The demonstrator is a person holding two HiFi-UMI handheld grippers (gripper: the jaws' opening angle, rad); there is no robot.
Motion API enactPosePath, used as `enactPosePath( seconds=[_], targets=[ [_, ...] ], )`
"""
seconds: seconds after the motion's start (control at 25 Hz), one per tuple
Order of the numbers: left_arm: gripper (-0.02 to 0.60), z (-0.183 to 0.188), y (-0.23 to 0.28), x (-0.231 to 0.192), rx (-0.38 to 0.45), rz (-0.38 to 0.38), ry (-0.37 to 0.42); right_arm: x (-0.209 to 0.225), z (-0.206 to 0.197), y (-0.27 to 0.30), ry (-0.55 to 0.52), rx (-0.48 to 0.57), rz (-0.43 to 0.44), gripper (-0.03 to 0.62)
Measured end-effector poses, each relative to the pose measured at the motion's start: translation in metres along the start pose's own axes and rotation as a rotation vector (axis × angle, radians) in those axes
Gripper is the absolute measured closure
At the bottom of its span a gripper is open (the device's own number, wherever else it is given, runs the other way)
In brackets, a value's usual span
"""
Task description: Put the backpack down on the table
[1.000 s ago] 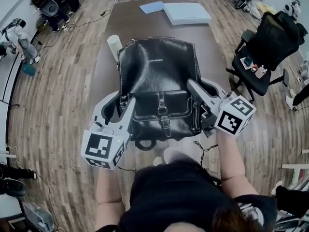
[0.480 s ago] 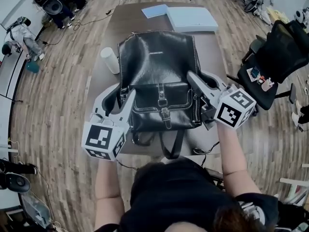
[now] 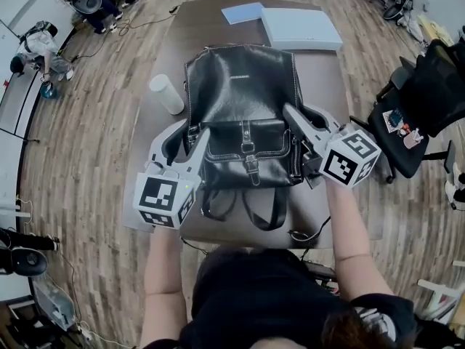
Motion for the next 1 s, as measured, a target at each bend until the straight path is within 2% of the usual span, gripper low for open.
enactPosePath(
  seconds=[0.48, 0.56, 0.72, 1.0],
  targets=[
    [0.417, -0.045, 0.053, -0.049, -0.043, -0.032, -0.041, 0.038, -0.032, 0.058, -0.023, -0.056, -0.081, 0.546],
    [0.419, -0.052, 0.059, -0.057, -0.049, -0.036, -0.073, 0.042, -0.037, 0.065, -0.028, -0.063, -0.093, 0.546],
    [0.425, -0.06, 0.068, -0.075, -0.016, -0.012, -0.186, 0.047, -0.044, 0.08, -0.025, -0.057, -0.106, 0.546],
    [0.423, -0.065, 0.087, -0.089, -0.043, 0.0, -0.169, 0.065, -0.061, 0.096, 0.02, -0.068, -0.136, 0.546]
  ],
)
Point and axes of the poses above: the fingertips, and each gripper's own axes: y forward along the fingers, x to its right, z out of its top, the point moved 3 cm from there along -y, backward along the fingers, and after that the axes turned 13 degrees about -z, right-handed, at the moved point
